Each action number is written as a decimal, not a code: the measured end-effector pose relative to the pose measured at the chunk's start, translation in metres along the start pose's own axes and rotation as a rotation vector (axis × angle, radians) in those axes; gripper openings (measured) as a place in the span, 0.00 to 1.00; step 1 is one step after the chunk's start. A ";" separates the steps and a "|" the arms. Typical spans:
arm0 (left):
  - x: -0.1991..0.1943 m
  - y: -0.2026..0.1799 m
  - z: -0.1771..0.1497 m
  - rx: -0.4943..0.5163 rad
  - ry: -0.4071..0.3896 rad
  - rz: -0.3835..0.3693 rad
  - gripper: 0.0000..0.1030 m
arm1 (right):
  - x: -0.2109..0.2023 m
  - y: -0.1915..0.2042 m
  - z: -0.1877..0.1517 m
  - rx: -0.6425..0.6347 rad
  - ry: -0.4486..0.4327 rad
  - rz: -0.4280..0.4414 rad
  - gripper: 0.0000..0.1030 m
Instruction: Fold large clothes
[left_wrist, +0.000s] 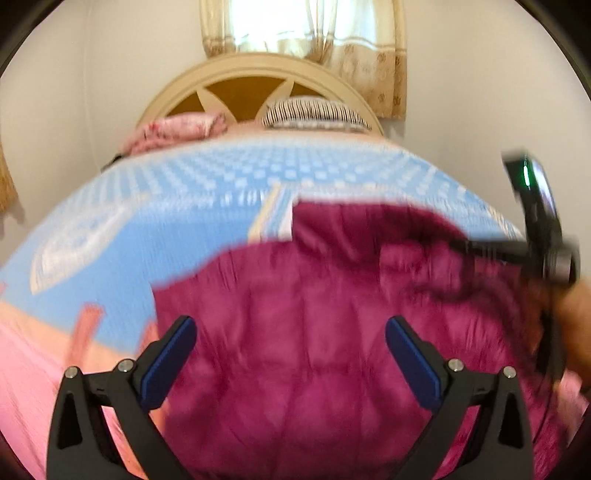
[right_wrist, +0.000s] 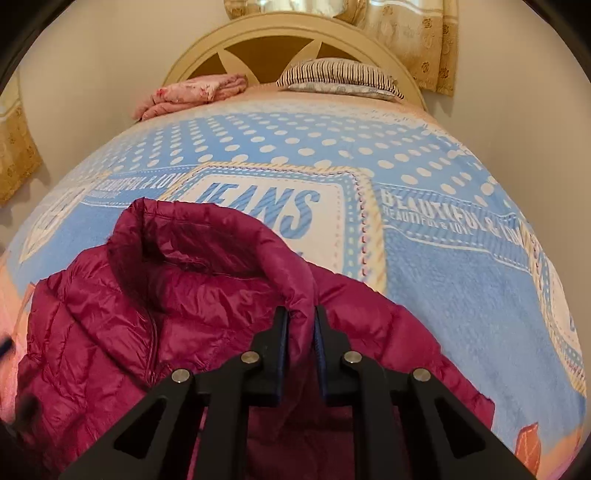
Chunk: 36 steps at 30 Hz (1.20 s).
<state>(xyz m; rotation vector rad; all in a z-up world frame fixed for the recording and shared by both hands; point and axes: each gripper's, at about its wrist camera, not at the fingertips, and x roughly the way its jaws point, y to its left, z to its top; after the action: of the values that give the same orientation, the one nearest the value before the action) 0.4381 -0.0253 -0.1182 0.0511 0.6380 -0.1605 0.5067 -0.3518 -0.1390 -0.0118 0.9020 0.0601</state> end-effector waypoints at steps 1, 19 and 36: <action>0.005 0.002 0.017 -0.006 0.003 0.010 1.00 | 0.001 -0.003 -0.002 0.011 -0.005 0.006 0.12; 0.151 -0.001 0.070 -0.038 0.228 0.007 0.93 | -0.002 -0.005 -0.020 -0.039 -0.046 0.063 0.12; 0.123 0.016 0.017 0.016 0.283 -0.094 0.09 | 0.009 -0.014 -0.034 -0.012 0.009 0.020 0.12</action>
<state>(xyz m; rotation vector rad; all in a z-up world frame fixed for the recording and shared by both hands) 0.5487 -0.0272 -0.1778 0.0596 0.9225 -0.2514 0.4865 -0.3669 -0.1672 -0.0143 0.9111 0.0847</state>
